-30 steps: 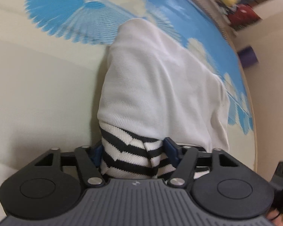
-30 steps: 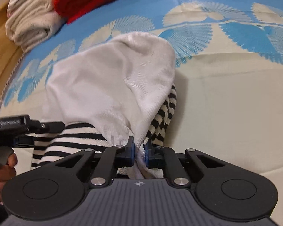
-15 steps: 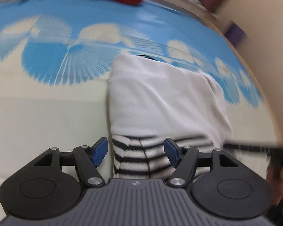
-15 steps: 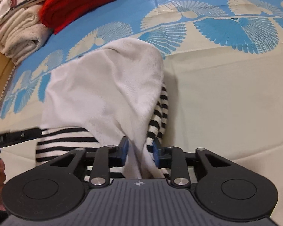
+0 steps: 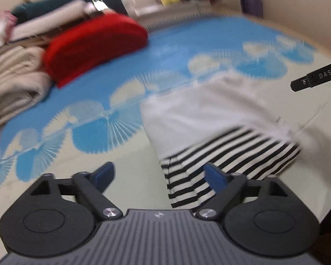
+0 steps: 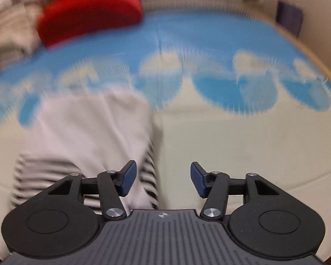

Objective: Fold small clothes

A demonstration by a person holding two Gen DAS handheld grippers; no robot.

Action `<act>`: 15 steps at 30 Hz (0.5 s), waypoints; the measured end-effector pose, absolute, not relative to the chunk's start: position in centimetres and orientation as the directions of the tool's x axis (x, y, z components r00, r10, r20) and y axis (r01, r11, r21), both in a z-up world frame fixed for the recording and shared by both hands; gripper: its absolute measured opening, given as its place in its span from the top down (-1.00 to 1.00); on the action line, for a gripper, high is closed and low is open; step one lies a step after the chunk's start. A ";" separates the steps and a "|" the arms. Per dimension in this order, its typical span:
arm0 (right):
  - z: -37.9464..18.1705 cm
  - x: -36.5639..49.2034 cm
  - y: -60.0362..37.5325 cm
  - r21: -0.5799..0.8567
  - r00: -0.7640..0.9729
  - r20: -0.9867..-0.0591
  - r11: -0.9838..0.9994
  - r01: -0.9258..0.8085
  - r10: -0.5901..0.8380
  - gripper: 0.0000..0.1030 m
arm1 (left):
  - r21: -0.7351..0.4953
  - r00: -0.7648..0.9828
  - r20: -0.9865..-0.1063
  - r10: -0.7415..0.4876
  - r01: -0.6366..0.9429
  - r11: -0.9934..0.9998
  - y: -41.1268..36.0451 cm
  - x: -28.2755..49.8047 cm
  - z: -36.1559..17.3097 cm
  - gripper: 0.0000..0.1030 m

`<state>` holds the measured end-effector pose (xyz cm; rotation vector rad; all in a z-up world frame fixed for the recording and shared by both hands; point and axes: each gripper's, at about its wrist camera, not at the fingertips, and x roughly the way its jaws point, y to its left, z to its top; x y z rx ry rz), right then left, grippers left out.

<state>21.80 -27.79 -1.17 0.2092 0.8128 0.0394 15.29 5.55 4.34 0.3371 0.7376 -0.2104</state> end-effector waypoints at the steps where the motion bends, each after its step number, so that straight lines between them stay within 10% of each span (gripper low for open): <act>1: 0.2 20.3 -27.8 0.221 0.730 -0.670 0.975 0.023 0.135 -0.39 | 0.216 0.746 -0.662 -0.070 0.280 0.935 5.7 13.9 5.1 -0.97; 8: 2.3 9.7 -26.6 0.262 0.842 -0.486 0.959 -0.113 0.232 -0.55 | 0.066 0.804 -0.580 -0.130 0.206 0.976 4.1 6.1 8.0 -0.98; 15: 1.4 6.3 -25.2 0.224 0.817 -0.548 0.973 -0.063 0.179 -0.55 | 0.063 0.805 -0.584 -0.105 0.174 0.983 2.1 1.3 6.1 -0.98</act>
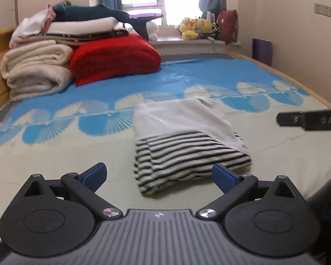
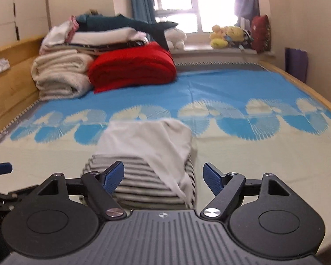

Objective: Fold small clothes

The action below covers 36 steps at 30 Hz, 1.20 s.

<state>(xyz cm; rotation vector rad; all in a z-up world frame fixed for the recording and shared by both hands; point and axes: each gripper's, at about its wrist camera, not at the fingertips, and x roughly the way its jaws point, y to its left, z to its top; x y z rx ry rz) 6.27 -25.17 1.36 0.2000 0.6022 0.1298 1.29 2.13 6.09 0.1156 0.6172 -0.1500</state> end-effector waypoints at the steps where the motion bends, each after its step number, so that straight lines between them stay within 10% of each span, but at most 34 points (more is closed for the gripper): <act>1: 1.4 5.6 -25.1 0.230 0.817 -0.550 0.972 -0.053 0.175 -0.55 | 0.068 0.811 -0.576 -0.103 0.172 0.983 1.8 1.1 6.0 -0.98; 36: -1.3 7.8 -20.2 0.092 0.765 -0.625 0.988 -0.127 0.156 -0.65 | -0.023 0.747 -0.660 -0.076 0.081 0.996 0.6 5.4 3.2 -0.98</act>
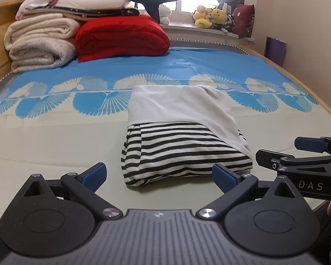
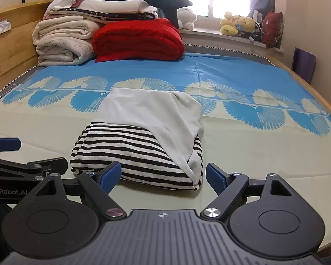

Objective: Fold small clothes

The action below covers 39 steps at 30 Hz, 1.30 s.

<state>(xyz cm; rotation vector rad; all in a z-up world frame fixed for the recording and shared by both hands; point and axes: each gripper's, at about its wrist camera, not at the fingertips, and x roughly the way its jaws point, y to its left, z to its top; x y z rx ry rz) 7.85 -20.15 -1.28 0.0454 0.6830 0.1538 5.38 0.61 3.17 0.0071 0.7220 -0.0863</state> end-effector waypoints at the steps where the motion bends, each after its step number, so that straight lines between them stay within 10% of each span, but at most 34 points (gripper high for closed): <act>1: -1.3 7.8 -20.1 0.089 0.764 -0.625 0.988 -0.130 0.157 -0.64 | -0.026 0.745 -0.662 -0.075 0.078 0.997 0.6 5.4 3.1 -0.98; 39: -1.2 8.0 -19.6 0.087 0.763 -0.628 0.988 -0.124 0.151 -0.64 | -0.049 0.744 -0.664 -0.072 0.053 0.997 0.7 5.5 3.1 -0.98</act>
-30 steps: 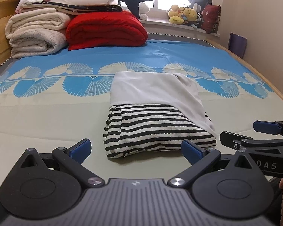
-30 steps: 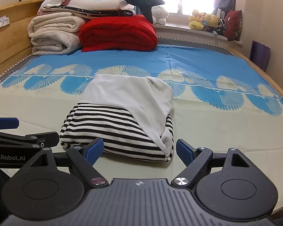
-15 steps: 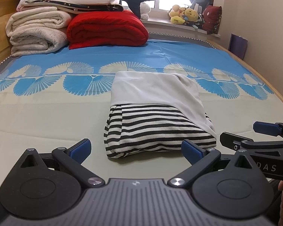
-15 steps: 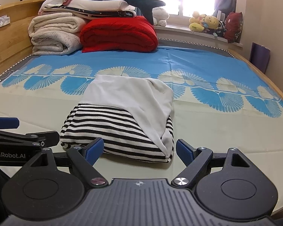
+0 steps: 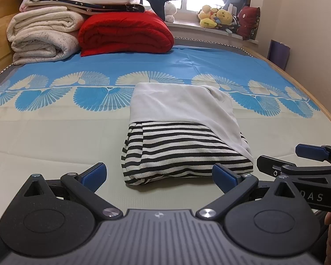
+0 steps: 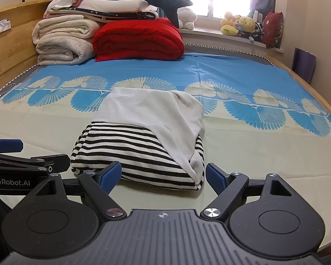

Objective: Fold small clothes

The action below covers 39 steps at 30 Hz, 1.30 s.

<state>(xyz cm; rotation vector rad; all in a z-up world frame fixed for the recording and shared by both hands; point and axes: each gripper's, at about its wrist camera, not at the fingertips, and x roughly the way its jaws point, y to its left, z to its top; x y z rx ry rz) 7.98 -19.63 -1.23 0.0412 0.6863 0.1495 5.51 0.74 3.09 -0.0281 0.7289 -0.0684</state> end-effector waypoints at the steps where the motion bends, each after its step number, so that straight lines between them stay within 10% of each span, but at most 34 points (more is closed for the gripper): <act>1: -1.2 8.0 -19.6 0.087 0.763 -0.628 0.988 -0.124 0.151 -0.64 | -0.049 0.744 -0.664 -0.073 0.054 0.997 0.8 5.6 3.1 -0.98; 39: -1.9 8.2 -19.4 0.099 0.748 -0.646 0.988 -0.117 0.153 -0.63 | -0.049 0.736 -0.673 -0.065 0.044 0.998 0.6 5.8 2.5 -0.98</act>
